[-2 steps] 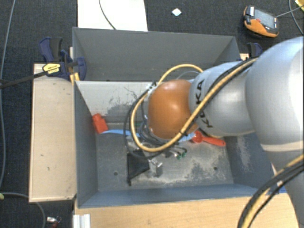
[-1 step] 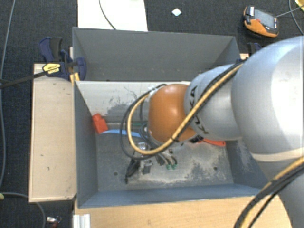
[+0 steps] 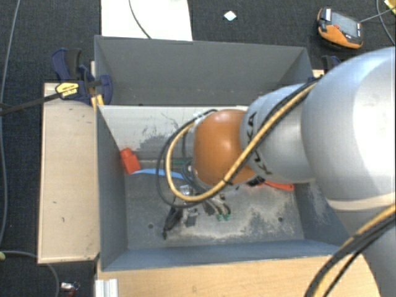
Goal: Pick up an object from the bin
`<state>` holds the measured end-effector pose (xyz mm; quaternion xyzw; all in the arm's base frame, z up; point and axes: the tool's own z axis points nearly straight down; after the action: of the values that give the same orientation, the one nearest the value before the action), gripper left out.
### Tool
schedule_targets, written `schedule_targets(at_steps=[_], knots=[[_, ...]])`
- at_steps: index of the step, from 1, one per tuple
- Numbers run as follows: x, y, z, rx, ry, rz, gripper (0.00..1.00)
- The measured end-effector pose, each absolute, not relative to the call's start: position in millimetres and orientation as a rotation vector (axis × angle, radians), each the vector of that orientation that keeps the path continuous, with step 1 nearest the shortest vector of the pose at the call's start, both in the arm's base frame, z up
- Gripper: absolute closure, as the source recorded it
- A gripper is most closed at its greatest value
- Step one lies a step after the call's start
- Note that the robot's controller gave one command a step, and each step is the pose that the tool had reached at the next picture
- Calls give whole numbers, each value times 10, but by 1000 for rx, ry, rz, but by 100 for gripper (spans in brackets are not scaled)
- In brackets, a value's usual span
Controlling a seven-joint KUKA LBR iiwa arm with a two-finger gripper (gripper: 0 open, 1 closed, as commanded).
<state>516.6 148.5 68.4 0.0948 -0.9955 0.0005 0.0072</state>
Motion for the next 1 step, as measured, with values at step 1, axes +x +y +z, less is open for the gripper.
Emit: schedule_targets(at_steps=[1], knots=[[5153, 1481, 780, 295, -3109, 3, 100]])
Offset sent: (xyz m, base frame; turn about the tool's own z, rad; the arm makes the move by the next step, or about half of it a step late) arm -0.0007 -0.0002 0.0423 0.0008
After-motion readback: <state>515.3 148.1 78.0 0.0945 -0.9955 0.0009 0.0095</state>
